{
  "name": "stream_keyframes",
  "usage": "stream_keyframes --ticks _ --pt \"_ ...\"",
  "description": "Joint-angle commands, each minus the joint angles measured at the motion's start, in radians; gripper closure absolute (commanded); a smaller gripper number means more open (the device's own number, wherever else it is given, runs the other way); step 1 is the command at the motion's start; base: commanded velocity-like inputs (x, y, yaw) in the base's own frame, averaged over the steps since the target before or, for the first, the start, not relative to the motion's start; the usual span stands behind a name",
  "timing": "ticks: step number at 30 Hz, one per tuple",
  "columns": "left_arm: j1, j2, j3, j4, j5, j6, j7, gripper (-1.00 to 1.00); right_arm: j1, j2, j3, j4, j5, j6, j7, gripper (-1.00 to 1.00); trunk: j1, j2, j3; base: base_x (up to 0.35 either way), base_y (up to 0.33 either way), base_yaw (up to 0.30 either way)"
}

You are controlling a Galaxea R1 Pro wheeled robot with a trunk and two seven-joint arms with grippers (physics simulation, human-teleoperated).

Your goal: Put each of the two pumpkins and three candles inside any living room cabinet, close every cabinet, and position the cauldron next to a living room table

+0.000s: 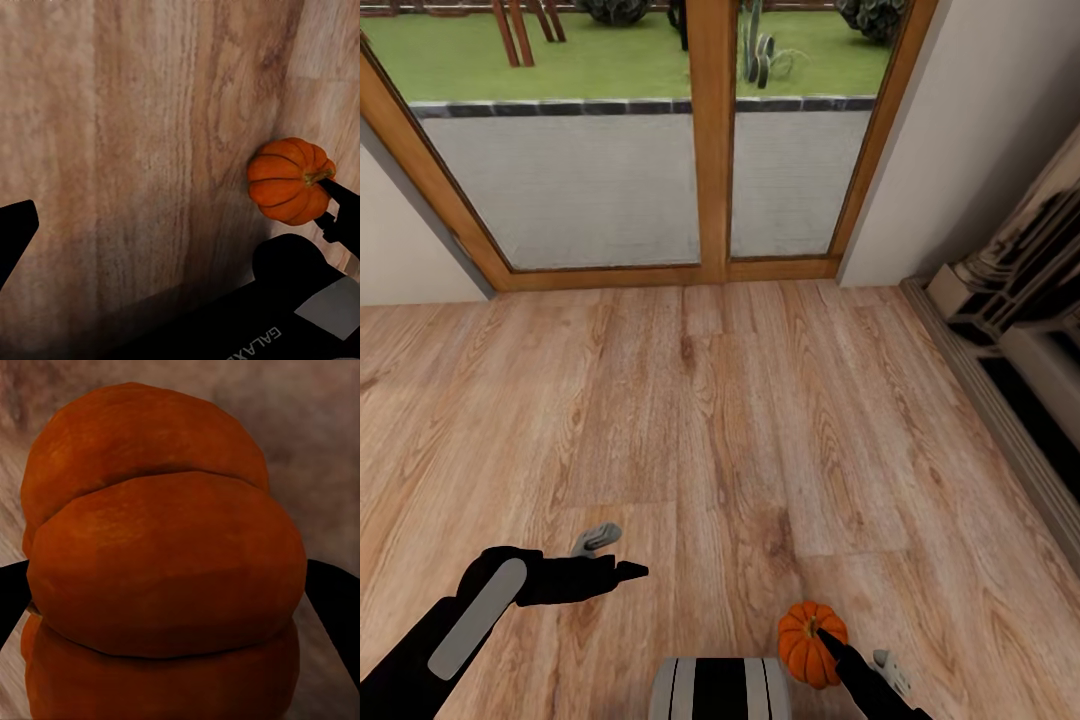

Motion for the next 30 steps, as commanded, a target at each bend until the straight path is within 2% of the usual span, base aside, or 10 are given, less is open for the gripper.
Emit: stream_keyframes --ticks 1,14,30 --pt "-0.001 0.001 0.0 0.0 -0.008 0.002 -0.008 -1.0 0.0 -0.001 0.008 0.003 -0.012 0.001 -0.034 1.0 0.0 0.0 -0.001 0.0 0.0 0.0" --pt "0.0 0.001 0.0 0.0 -0.008 0.001 -0.008 -1.0 0.0 -0.001 0.009 0.003 -0.012 0.001 -0.034 1.0 -0.001 0.0 0.007 0.0 0.0 0.0" --pt "-0.001 -0.001 -0.001 0.002 -0.008 0.001 -0.008 -1.0 0.0 -0.003 0.009 0.001 -0.012 -0.002 -0.029 1.0 -0.008 0.004 0.069 0.0 0.0 0.0"
